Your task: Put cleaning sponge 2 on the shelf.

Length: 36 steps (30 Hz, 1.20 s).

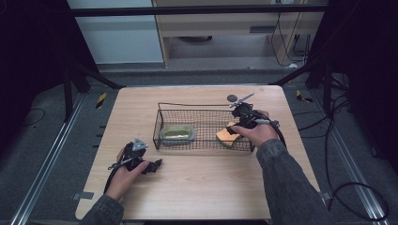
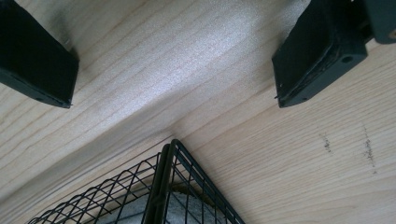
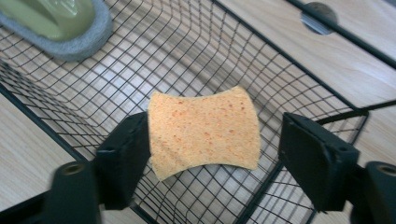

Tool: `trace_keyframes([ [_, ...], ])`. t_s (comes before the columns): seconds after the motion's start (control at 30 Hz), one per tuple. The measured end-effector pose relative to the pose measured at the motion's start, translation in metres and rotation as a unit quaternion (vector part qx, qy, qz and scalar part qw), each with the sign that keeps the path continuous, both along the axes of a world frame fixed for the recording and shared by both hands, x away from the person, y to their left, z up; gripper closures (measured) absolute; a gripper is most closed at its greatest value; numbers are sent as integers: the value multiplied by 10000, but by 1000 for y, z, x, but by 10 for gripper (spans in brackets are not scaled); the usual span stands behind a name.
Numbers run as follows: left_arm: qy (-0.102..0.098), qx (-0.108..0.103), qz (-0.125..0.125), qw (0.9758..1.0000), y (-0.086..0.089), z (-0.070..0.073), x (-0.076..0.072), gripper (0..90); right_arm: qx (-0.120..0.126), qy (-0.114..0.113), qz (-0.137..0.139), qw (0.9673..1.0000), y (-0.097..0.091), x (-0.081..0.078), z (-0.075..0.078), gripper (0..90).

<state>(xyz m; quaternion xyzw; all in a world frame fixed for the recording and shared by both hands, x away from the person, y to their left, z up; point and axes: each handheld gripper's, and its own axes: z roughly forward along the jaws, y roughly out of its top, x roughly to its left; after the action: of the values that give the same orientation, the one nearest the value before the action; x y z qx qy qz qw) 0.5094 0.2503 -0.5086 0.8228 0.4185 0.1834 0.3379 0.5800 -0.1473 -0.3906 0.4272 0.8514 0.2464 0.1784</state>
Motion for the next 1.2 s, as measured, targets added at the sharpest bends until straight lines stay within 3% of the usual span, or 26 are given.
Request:
trace_keyframes([
  [0.2,0,-1,1,10000,0,0,0,0,271,-146,-405,9987,-16,-7,5,80],
  [0.5,0,-1,0,10000,0,0,0,0,477,-608,-624,9951,-50,-26,9,88],
  [0.77,1,0,1,10000,0,0,0,0,582,-944,-634,9918,-80,-59,6,79],
  [1.03,0,0,9,10000,0,0,0,0,596,-1009,-716,9905,-102,-86,-2,90],
  [1.2,0,1,11,10000,0,0,0,0,629,-930,-847,9901,-114,-102,-12,93],
])
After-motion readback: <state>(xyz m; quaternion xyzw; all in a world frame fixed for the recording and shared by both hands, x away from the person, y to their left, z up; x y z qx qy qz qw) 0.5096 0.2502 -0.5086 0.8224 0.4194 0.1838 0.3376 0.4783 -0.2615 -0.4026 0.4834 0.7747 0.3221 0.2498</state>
